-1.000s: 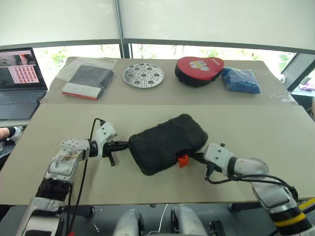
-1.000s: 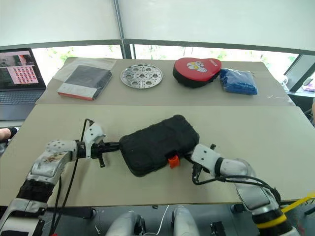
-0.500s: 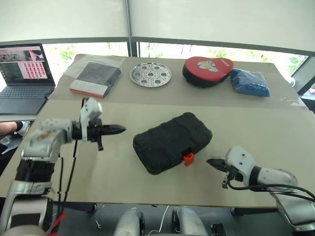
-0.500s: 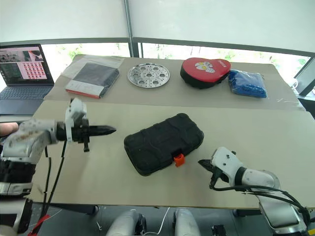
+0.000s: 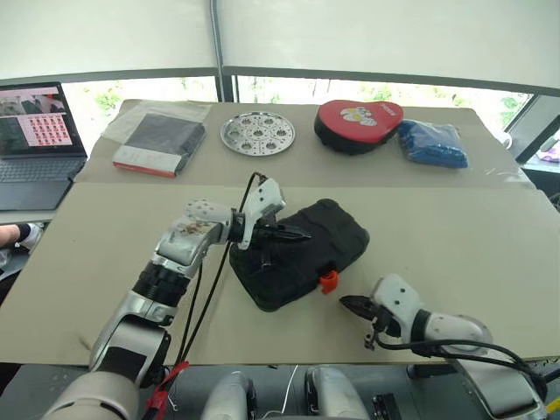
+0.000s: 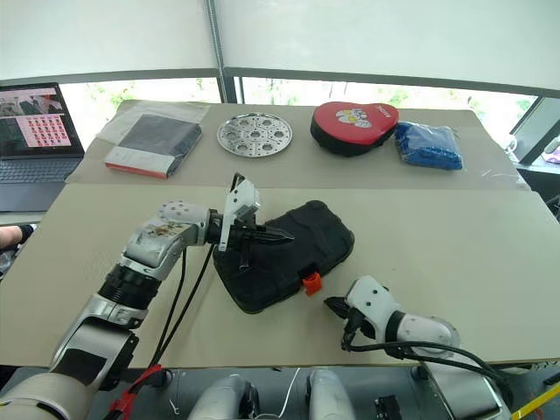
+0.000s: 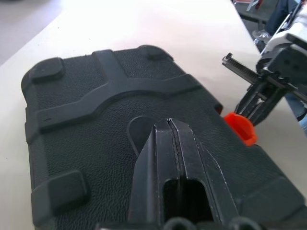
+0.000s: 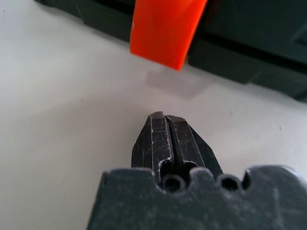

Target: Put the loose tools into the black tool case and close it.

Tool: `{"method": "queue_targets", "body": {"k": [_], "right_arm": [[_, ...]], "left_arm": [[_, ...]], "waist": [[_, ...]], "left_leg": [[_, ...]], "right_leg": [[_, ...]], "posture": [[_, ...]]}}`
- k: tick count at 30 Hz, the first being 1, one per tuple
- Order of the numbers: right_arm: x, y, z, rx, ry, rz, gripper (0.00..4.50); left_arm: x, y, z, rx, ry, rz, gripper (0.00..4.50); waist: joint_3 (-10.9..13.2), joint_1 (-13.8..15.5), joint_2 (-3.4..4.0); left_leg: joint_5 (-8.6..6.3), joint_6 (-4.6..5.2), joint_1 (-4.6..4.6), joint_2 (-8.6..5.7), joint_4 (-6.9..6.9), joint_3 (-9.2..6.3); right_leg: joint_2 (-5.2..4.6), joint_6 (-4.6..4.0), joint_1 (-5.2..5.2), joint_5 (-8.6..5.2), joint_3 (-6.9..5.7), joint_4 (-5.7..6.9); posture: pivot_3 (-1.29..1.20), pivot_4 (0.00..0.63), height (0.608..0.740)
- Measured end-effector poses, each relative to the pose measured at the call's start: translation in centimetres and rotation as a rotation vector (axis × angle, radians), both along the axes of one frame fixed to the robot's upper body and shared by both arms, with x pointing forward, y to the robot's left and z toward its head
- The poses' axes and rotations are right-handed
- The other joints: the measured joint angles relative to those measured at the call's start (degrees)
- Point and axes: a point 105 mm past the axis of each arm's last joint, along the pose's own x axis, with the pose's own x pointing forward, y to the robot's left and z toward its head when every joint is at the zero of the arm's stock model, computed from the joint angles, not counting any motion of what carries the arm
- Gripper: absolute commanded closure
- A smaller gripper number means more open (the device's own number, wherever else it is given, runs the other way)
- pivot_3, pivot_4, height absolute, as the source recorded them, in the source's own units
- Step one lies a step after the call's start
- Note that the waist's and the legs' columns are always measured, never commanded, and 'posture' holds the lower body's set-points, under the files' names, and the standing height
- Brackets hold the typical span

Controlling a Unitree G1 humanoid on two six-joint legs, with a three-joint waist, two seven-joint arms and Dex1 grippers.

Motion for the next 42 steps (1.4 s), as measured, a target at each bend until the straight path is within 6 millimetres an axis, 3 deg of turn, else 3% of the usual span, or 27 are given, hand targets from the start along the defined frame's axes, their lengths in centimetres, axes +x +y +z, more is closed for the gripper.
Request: {"method": "queue_targets", "body": {"k": [11,22,32,42], "right_arm": [[1.1,2.1,0.2,0.071,-0.026,0.002,4.43],[1.6,2.3,0.6,0.074,-0.037,0.011,4.43],[0.0,2.3,2.5,0.112,-0.044,0.086,4.43],[0.7,2.1,2.2,0.102,-0.043,0.07,4.43]], "left_arm": [[0.1,-0.5,-0.9,0.099,-0.046,0.036,4.5],[0.0,-0.4,-1.0,0.103,-0.044,0.036,4.5],[-0.2,-0.5,-1.2,0.105,-0.043,0.028,4.5],[-0.3,-0.5,-1.3,0.112,-0.044,0.022,4.5]], "waist": [[0.0,0.2,0.02],[0.0,0.0,0.02],[0.0,0.2,0.01],[0.0,0.1,0.01]], "left_leg": [[-0.02,0.04,0.02,0.0,0.01,-0.03],[-0.02,0.03,0.04,0.0,0.01,-0.03],[-0.02,0.03,0.07,0.01,0.0,-0.04],[-0.02,0.03,0.08,0.01,0.01,-0.04]], "right_leg": [[-0.07,0.0,0.05,0.0,-0.04,0.02],[-0.07,0.0,0.05,0.0,-0.05,0.05],[-0.08,0.0,0.09,0.0,-0.06,0.04],[-0.07,0.0,0.09,0.0,-0.04,0.05]], "posture": [[0.0,0.15,0.74],[0.0,0.15,0.74],[0.0,0.15,0.74],[0.0,0.15,0.74]]}}
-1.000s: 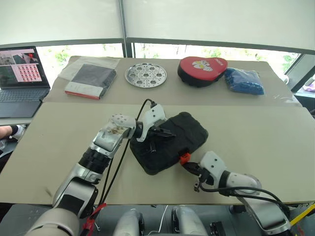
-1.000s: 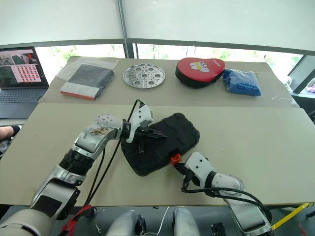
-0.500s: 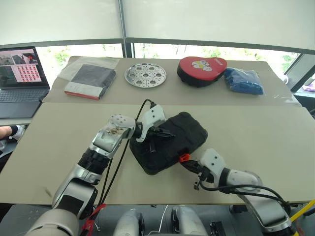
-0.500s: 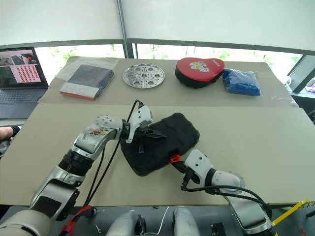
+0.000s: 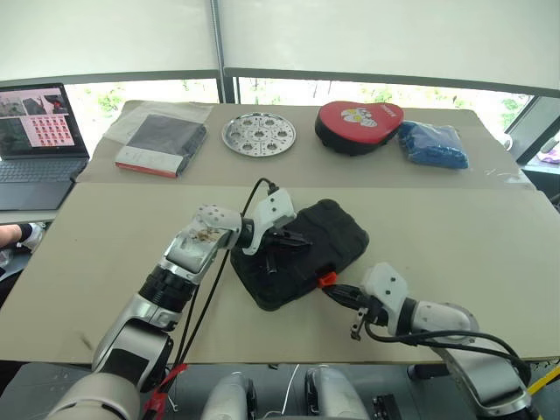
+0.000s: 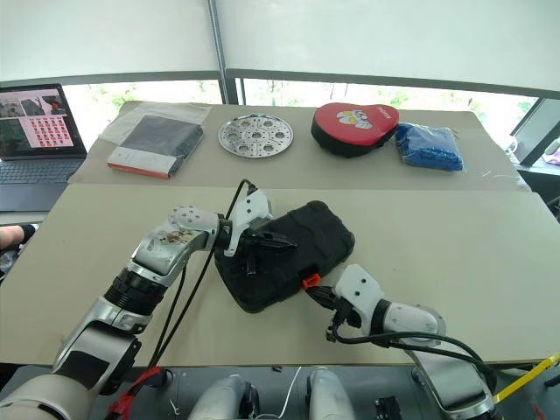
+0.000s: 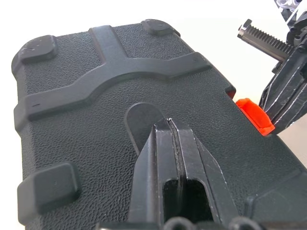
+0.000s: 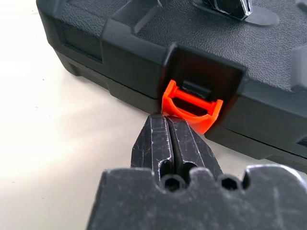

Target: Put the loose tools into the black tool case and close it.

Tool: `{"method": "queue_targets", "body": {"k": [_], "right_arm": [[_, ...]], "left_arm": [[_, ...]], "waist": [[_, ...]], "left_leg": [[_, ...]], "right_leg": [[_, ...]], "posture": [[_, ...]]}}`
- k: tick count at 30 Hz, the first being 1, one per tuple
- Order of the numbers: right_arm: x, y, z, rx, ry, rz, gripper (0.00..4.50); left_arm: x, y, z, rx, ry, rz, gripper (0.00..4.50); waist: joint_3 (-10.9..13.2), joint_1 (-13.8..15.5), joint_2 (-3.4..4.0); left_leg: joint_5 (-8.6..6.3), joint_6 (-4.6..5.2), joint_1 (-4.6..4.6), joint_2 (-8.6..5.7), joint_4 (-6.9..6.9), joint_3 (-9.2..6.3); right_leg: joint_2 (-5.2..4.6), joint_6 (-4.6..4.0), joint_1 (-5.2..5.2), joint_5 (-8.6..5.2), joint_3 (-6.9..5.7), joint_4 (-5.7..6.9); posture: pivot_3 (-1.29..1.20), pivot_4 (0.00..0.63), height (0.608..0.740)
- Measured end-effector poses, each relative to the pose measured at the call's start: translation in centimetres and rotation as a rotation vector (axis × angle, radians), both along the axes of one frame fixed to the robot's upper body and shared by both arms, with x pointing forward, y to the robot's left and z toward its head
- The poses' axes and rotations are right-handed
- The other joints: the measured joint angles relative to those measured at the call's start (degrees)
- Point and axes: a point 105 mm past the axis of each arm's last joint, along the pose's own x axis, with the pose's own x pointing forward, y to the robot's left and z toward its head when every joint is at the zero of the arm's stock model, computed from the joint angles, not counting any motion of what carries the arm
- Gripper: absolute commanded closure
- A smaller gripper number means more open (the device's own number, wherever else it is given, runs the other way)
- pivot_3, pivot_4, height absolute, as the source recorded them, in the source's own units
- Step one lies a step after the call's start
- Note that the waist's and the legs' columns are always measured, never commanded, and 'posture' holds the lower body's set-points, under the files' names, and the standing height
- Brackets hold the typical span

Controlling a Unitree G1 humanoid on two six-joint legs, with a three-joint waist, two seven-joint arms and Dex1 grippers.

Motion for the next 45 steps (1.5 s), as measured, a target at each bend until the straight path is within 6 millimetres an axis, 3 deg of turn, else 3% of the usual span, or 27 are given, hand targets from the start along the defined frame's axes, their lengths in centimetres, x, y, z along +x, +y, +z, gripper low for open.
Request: {"method": "queue_targets", "body": {"k": [16,28,45], "right_arm": [[0.5,0.1,1.8,0.018,-0.058,0.035,4.43],[1.5,-0.9,-0.2,-0.081,-0.046,-0.018,4.43],[2.3,0.4,-1.1,-0.012,0.007,-0.033,4.43]], "left_arm": [[-0.5,-0.2,-0.3,0.007,-0.003,-0.02,4.5],[-0.8,-0.3,-0.4,0.021,-0.002,-0.038,4.5],[-0.5,0.4,-0.7,0.055,0.02,0.013,4.5]], "waist": [[0.0,0.0,0.0],[-0.2,0.0,0.01],[-0.2,-0.6,0.0]], "left_leg": [[0.01,0.0,0.05,0.01,0.0,-0.02],[0.02,-0.02,0.13,0.03,-0.02,-0.01],[0.05,-0.08,0.4,0.15,-0.1,0.0]], "right_leg": [[0.0,0.0,0.05,0.0,0.0,0.0],[0.0,-0.05,0.1,0.0,0.03,0.0],[0.12,-0.01,0.12,-0.06,0.13,0.08]], "posture": [[0.0,0.15,0.74],[0.0,0.15,0.74],[0.0,0.15,0.74]]}}
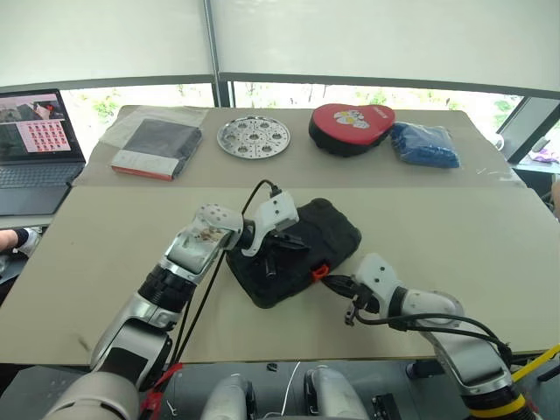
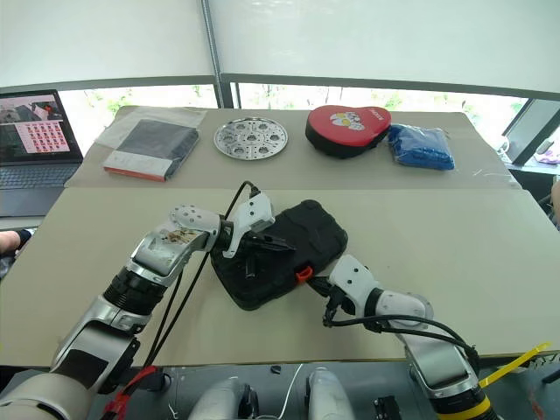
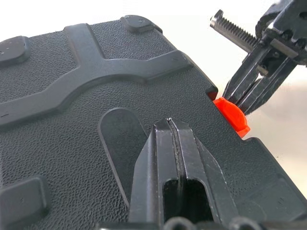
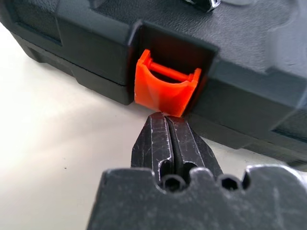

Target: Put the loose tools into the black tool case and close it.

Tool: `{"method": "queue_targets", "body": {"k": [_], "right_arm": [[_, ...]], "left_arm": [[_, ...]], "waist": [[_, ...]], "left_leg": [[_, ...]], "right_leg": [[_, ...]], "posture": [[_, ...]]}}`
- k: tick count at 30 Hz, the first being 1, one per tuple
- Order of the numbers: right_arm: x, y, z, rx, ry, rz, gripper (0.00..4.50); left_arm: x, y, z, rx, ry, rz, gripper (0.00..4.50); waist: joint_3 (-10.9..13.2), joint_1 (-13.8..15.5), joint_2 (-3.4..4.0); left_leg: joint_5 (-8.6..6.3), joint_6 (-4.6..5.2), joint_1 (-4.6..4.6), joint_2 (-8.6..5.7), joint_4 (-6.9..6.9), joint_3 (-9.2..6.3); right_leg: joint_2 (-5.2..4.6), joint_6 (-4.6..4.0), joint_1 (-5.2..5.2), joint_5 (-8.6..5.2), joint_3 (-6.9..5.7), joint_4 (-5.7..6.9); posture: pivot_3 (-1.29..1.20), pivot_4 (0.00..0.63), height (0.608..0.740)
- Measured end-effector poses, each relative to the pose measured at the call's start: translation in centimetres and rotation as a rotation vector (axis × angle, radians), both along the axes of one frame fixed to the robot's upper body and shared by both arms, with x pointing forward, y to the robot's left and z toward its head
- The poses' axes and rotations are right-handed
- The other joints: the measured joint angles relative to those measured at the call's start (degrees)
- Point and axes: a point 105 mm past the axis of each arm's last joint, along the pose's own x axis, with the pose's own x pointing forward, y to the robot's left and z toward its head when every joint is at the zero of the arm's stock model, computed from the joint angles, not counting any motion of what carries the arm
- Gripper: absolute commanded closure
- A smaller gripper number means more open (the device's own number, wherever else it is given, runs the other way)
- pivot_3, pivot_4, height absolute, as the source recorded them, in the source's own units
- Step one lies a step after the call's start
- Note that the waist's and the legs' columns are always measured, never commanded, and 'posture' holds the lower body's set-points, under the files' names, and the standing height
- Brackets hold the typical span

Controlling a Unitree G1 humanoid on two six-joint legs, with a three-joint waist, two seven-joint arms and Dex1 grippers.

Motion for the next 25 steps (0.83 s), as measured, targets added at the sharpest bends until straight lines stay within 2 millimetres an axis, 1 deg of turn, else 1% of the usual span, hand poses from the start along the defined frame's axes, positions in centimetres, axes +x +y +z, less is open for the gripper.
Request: {"method": "queue_targets", "body": {"k": [2,3,4,5,7,8,9,10,12,13,14,15,16,18,20,23,25], "right_arm": [[-0.1,-0.1,0.1,0.011,0.006,0.006,4.43],[-0.3,-0.4,0.5,0.03,0.007,0.009,4.17],[-0.5,-0.8,1.3,0.053,-0.005,0.015,3.88],[-0.7,-1.3,2.2,0.065,-0.022,0.018,3.7],[-1.1,-3.1,3.6,0.054,-0.042,0.02,2.95],[-1.2,-4.2,4.1,0.034,-0.046,0.012,2.59],[-1.4,-5.0,4.3,0.021,-0.043,0.004,2.27],[-1.6,-6.1,4.5,-0.007,-0.047,0.006,1.94],[-2.1,-7.7,4.4,-0.049,-0.056,0.026,1.24],[-2.2,-8.1,4.5,-0.059,-0.07,0.043,0.85],[-2.2,-8.4,4.7,-0.062,-0.091,0.06,0.59],[-2.2,-8.9,4.8,-0.069,-0.124,0.085,0.22],[-2.2,-9.8,4.7,-0.081,-0.133,0.086,0.05],[-1.8,-12.2,4.3,-0.106,-0.105,0.075,0.05],[-1.2,-13.8,4.7,-0.099,-0.125,0.048,0.05],[-0.8,-15.2,4.8,-0.117,-0.168,0.057,0.05],[-0.8,-15.9,4.3,-0.141,-0.175,0.063,0.05]], "left_arm": [[-0.2,0.3,0.0,-0.023,-0.022,-0.004,4.5],[-0.4,0.7,0.0,-0.053,-0.032,-0.006,4.24],[-0.7,1.3,0.4,-0.108,-0.038,-0.003,3.97],[-0.9,1.9,0.6,-0.153,-0.035,0.002,3.76],[-1.6,3.9,1.0,-0.199,-0.03,0.01,2.96],[-2.0,5.6,1.2,-0.205,-0.039,0.023,2.6],[-2.3,6.6,1.4,-0.202,-0.052,0.034,2.28],[-2.5,8.7,1.2,-0.191,-0.069,0.083,1.89],[-3.1,11.3,1.2,-0.19,-0.103,0.134,1.12],[-3.3,12.1,1.1,-0.179,-0.115,0.148,0.72],[-3.7,12.8,0.8,-0.168,-0.129,0.155,0.4],[-4.5,14.1,0.1,-0.141,-0.143,0.175,0.04],[-5.2,15.2,-0.8,-0.12,-0.134,0.203,0.0],[-6.6,17.6,-2.3,-0.076,-0.124,0.277,0.0],[-7.7,19.4,-3.2,-0.036,-0.136,0.339,0.0],[-8.8,20.4,-3.5,-0.008,-0.172,0.385,0.0],[-9.2,20.7,-3.3,-0.012,-0.203,0.423,0.0]], "waist": [[0.0,-0.1,0.01],[0.0,-0.1,0.04],[0.0,-0.1,0.13],[0.1,-0.1,0.18],[0.1,0.0,0.2],[0.1,0.1,0.19],[0.1,0.2,0.21],[0.1,0.3,0.23],[0.1,0.5,0.23],[0.1,0.6,0.23],[0.1,0.7,0.24],[0.1,0.8,0.25],[0.2,0.8,0.25],[0.3,0.8,0.24],[0.3,0.9,0.24],[0.3,1.3,0.27],[0.3,1.8,0.28]], "left_leg": [[0.0,-0.01,-0.01,0.01,-0.04,0.02],[0.0,-0.01,-0.04,0.01,-0.08,0.02],[0.0,-0.01,-0.08,0.01,-0.11,0.03],[0.0,-0.01,-0.15,0.01,-0.12,0.03],[0.0,-0.01,-0.36,0.02,-0.12,0.01],[0.0,-0.02,-0.42,0.02,-0.14,0.02],[0.0,-0.02,-0.45,0.01,-0.17,0.02],[0.0,-0.02,-0.47,-0.02,-0.26,0.05],[0.0,-0.02,-0.51,-0.05,-0.32,0.06],[0.0,-0.01,-0.52,-0.07,-0.33,0.07],[-0.01,-0.01,-0.52,-0.08,-0.35,0.09],[-0.03,0.02,-0.5,-0.09,-0.4,0.11],[-0.04,0.04,-0.51,-0.08,-0.43,0.15],[-0.05,0.06,-0.56,-0.06,-0.46,0.17],[-0.05,0.07,-0.58,-0.04,-0.49,0.17],[-0.05,0.06,-0.58,-0.04,-0.6,0.16],[-0.05,0.05,-0.56,-0.04,-0.69,0.16]], "right_leg": [[0.0,-0.13,-0.06,0.05,0.03,0.01],[-0.02,-0.25,-0.09,0.1,0.03,0.01],[-0.04,-0.28,-0.18,0.11,0.06,0.01],[-0.07,-0.27,-0.23,0.1,0.05,0.01],[-0.06,-0.26,-0.4,0.09,0.0,0.0],[-0.07,-0.27,-0.49,0.08,-0.01,-0.01],[-0.09,-0.27,-0.53,0.07,-0.02,-0.01],[-0.12,-0.28,-0.6,0.05,-0.01,-0.04],[-0.13,-0.24,-0.62,0.01,-0.03,-0.09],[-0.14,-0.23,-0.63,0.01,-0.04,-0.12],[-0.15,-0.23,-0.62,0.01,-0.04,-0.18],[-0.16,-0.21,-0.61,0.0,-0.03,-0.24],[-0.17,-0.21,-0.62,-0.01,-0.01,-0.3],[-0.18,-0.21,-0.62,0.01,-0.04,-0.49],[-0.2,-0.21,-0.61,0.03,-0.08,-0.61],[-0.27,-0.23,-0.59,0.03,-0.15,-0.68],[-0.31,-0.24,-0.57,0.03,-0.18,-0.73]], "posture": [[0.0,0.15,0.74],[0.0,0.15,0.74],[0.0,0.15,0.74],[0.0,0.15,0.74],[0.0,0.15,0.74],[0.0,0.15,0.74],[0.0,0.15,0.74],[0.0,0.15,0.74],[0.0,0.15,0.74],[0.0,0.15,0.74],[0.0,0.15,0.74],[0.0,0.15,0.74],[0.0,0.15,0.74],[0.0,0.15,0.74],[0.0,0.15,0.74],[0.0,0.15,0.74],[0.0,0.15,0.74]]}}
